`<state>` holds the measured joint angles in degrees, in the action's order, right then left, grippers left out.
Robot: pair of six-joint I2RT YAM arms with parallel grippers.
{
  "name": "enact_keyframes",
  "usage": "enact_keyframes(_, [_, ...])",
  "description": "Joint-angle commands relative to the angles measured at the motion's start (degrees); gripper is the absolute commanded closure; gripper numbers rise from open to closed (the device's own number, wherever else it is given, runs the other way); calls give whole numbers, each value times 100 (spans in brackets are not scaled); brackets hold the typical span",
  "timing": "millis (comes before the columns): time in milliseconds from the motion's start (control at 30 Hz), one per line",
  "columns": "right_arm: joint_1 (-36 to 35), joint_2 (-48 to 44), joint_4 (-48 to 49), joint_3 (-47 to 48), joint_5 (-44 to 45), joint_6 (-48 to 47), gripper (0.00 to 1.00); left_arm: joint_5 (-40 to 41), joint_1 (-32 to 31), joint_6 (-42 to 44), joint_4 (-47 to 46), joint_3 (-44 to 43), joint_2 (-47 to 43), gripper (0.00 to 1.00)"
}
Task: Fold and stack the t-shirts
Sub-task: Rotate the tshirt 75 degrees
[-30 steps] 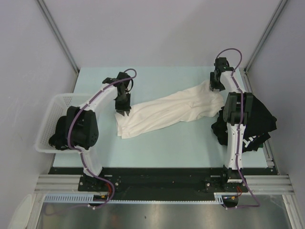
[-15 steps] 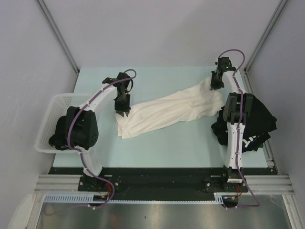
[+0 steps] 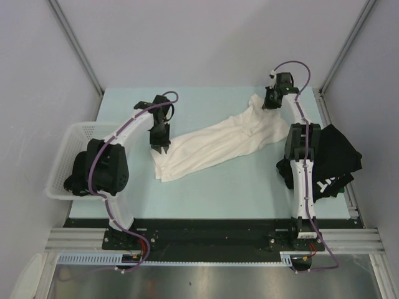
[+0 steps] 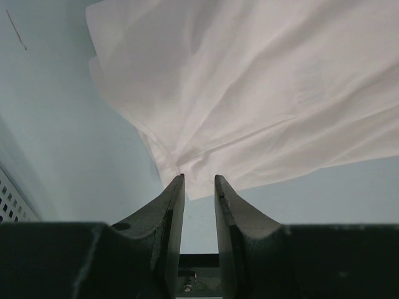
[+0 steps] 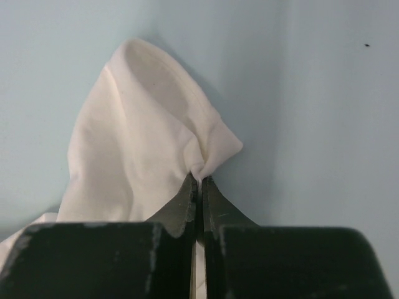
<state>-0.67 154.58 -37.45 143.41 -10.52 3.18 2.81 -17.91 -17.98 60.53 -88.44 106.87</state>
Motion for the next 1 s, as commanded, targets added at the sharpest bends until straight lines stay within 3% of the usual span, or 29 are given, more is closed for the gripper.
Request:
enact_keyframes(0, [-74, 476, -308, 108, -204, -28, 100, 44, -116, -66, 55, -23, -210, 69])
enact_keyframes(200, [-48, 222, 246, 64, 32, 25, 100, 149, -300, -145, 29, 20, -61, 69])
enact_keyframes(533, [321, 160, 159, -138, 156, 16, 100, 414, -301, -83, 108, -270, 194, 69])
enact_keyframes(567, [330, 142, 177, -138, 173, 16, 95, 379, -301, -83, 117, -270, 211, 69])
enact_keyframes(600, [330, 116, 159, -138, 243, 7, 81, 361, -309, -83, 117, -235, 203, 70])
enact_keyframes(700, [330, 11, 133, -138, 331, -10, 68, 509, -318, -83, 73, 10, 124, 69])
enact_keyframes(833, [322, -313, 107, -278, 542, -133, 66, 949, -292, -83, -59, 30, 202, 63])
enact_keyframes(967, [322, -867, 220, -725, 884, -212, 65, 1300, -283, -66, 20, -663, 632, 57])
